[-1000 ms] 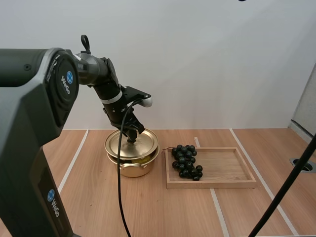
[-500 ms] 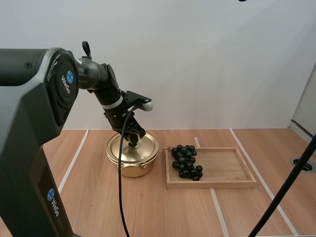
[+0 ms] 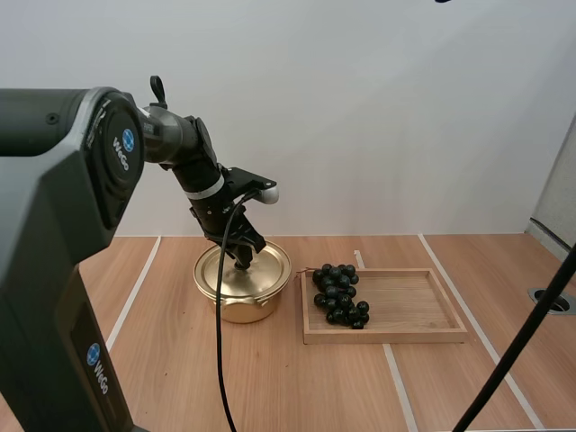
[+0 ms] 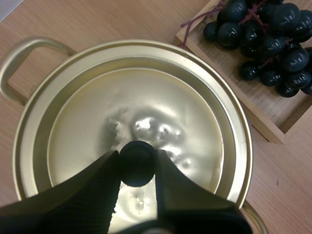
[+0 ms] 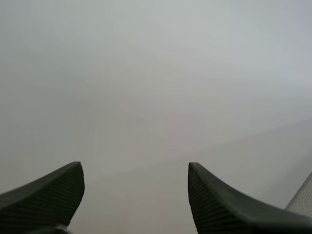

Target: Open the pot, put the pineapple inside, and close it

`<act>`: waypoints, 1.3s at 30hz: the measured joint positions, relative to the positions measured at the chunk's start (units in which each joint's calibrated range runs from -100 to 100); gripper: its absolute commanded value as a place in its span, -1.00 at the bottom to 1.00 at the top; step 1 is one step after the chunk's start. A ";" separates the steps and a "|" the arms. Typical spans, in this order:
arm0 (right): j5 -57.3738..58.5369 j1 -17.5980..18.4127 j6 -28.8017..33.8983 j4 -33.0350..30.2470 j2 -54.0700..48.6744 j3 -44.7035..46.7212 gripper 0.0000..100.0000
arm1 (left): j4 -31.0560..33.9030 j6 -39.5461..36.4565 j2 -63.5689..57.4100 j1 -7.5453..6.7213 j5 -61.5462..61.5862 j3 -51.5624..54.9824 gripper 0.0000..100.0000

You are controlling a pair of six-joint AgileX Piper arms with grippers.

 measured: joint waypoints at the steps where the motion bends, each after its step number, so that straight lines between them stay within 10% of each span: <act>1: 0.00 0.00 0.00 0.00 0.00 0.00 1.00 | 0.00 0.00 0.00 0.00 -0.03 0.00 -1.00; 10: 0.00 0.00 0.00 -0.10 0.00 0.00 1.00 | 0.00 -0.56 0.00 0.00 0.03 0.00 -0.78; 13: 0.00 0.00 0.00 -0.10 0.00 0.00 1.00 | 0.00 -0.78 0.00 0.00 0.03 0.00 -0.24; 17: 0.00 0.00 0.00 -0.10 0.00 0.00 1.00 | 1.21 -0.88 0.33 0.00 1.29 0.44 0.99; 39: 0.00 0.00 0.00 -0.10 0.00 0.00 1.00 | 2.04 0.64 -9.20 0.00 -3.49 -3.71 1.00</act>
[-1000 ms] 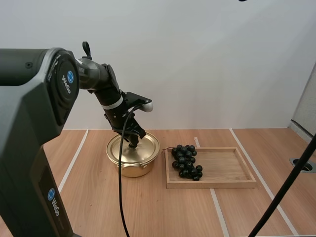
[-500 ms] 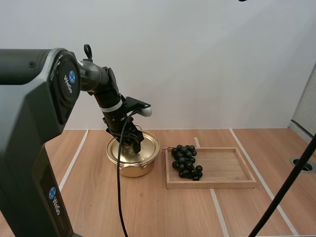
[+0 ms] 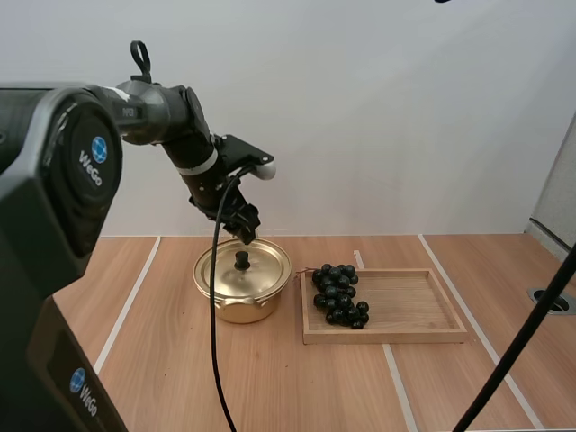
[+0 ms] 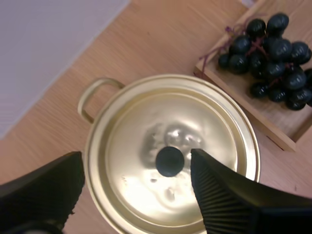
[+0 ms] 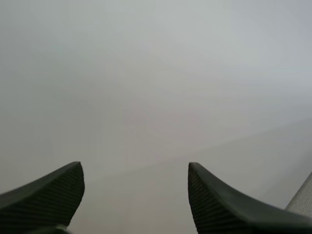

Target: Open the pot, put the pineapple inside, and close it

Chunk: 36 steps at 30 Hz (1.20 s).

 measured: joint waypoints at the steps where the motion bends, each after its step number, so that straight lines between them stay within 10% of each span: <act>1: 0.00 0.00 0.00 0.00 0.00 0.00 1.00 | 0.00 0.00 -0.86 0.00 -0.84 -0.56 1.00; 18: 0.00 0.00 0.00 1.34 0.00 0.00 1.00 | 10.08 -0.75 -19.52 0.00 -16.55 -16.36 1.00; 27: 4.14 0.00 0.00 5.25 0.00 0.00 1.00 | 7.13 -20.57 -30.83 0.00 -48.64 -16.80 1.00; 36: 4.39 0.00 0.00 5.07 0.00 0.00 1.00 | 6.11 -29.10 -41.24 0.00 -53.36 -17.04 1.00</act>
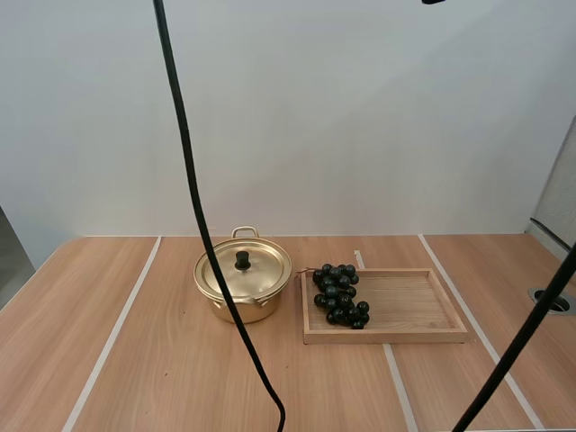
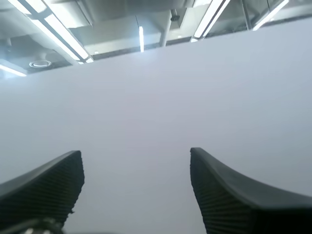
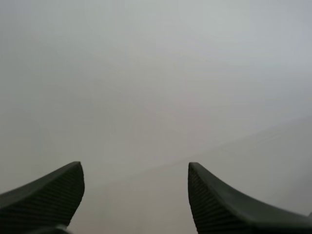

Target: Open the pot, put the pineapple inside, and close it

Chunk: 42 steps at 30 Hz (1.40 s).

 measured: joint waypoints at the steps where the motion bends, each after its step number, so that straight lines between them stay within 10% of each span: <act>1: 0.32 0.00 0.00 -0.33 0.00 0.00 1.00 | 0.00 -0.60 -1.06 0.00 0.00 0.00 1.00; 15: -9.39 0.00 4.58 -1.09 -2.36 2.18 1.00 | 4.18 -5.10 -18.75 0.00 -15.24 22.99 1.00; 38: -76.21 0.00 4.88 -6.48 -22.78 61.61 1.00 | 5.12 -6.61 -37.88 0.00 -30.42 61.87 1.00; 42: -90.72 0.08 12.09 -21.24 -26.07 73.04 1.00 | 5.12 -5.76 -40.22 -0.08 -32.52 61.99 1.00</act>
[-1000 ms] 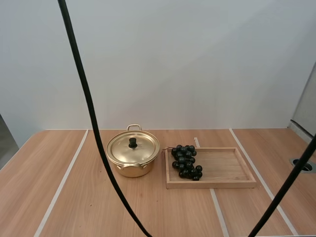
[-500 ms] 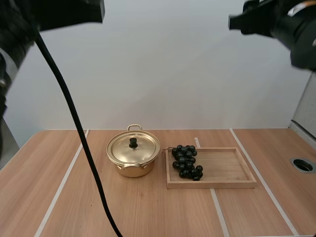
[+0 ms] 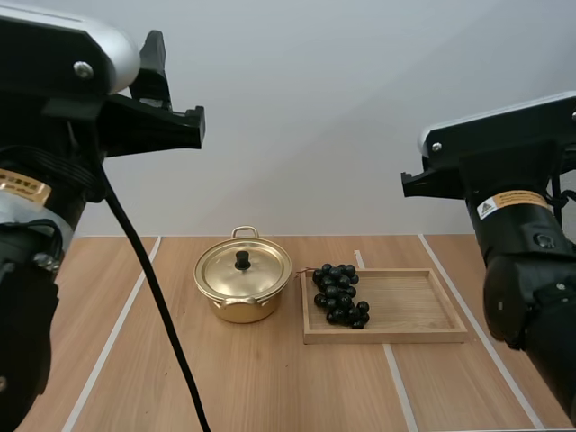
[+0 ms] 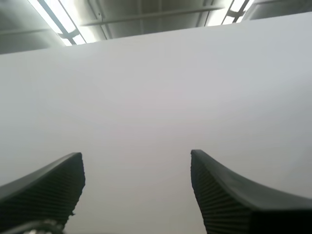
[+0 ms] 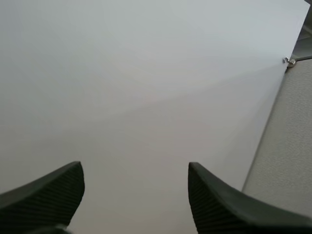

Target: Open the pot, put the pineapple inside, and close it

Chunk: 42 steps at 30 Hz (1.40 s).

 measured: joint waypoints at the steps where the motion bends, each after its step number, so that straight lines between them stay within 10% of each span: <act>1: 1.09 0.00 4.08 -2.66 -1.51 0.28 1.00 | 0.00 0.22 -1.54 -0.70 -1.79 0.00 1.00; 8: 19.22 0.00 24.10 -14.59 -6.78 0.74 1.00 | -2.07 0.22 -2.81 -1.17 -2.32 9.35 1.00; 18: 23.10 1.03 25.58 -21.63 -8.12 6.58 1.00 | -2.52 0.31 -6.21 1.63 -13.01 29.67 1.00; 42: 19.43 -0.36 25.58 -24.90 -12.51 19.49 1.00 | -2.65 0.65 -12.09 0.70 11.02 37.43 1.00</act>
